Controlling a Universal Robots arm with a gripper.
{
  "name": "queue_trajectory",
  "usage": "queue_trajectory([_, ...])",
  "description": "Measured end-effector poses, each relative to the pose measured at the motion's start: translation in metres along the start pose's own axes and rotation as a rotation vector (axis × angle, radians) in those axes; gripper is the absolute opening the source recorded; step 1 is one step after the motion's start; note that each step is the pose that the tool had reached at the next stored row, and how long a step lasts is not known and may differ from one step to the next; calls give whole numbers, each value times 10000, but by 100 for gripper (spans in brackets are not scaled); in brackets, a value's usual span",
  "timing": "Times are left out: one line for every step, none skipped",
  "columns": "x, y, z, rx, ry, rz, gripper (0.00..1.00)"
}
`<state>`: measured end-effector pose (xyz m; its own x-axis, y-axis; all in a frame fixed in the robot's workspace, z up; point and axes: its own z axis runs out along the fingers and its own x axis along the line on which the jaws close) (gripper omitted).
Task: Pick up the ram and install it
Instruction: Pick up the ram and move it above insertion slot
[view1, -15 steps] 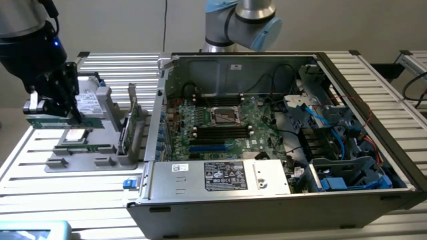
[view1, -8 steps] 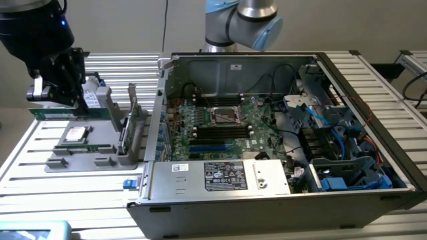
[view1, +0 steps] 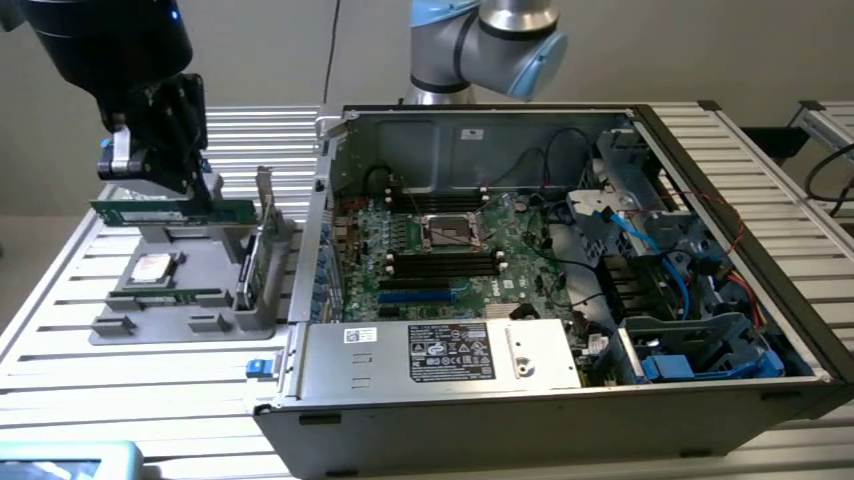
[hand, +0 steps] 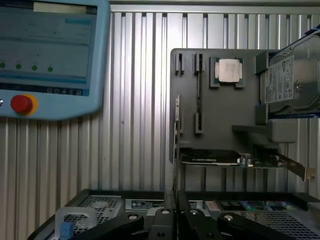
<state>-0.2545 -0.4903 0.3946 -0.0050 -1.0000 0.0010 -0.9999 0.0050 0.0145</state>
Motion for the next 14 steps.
queue_trajectory([0, -45, -7, 0, -2, 0, 13])
queue_trajectory([0, -90, -14, -1, -4, -1, 13])
queue_trajectory([-1, -136, -20, -1, -8, -1, 13])
queue_trajectory([-1, -181, -26, -2, -8, -1, 13])
queue_trajectory([-1, -230, -33, -3, -9, 0, 13])
queue_trajectory([-1, -275, -38, -4, -10, -1, 13])
queue_trajectory([-1, -320, -42, -6, -11, -1, 13])
queue_trajectory([-2, -364, -44, -7, -12, -1, 13])
queue_trajectory([-2, -407, -45, -6, -14, -1, 13])
queue_trajectory([-2, -456, -45, -6, -15, -1, 13])
queue_trajectory([-2, -500, -46, -7, -14, -1, 13])
queue_trajectory([-3, -546, -47, -7, -14, -1, 13])
queue_trajectory([-3, -591, -48, -7, -13, -1, 13])
queue_trajectory([-3, -636, -48, -7, -14, 0, 13])
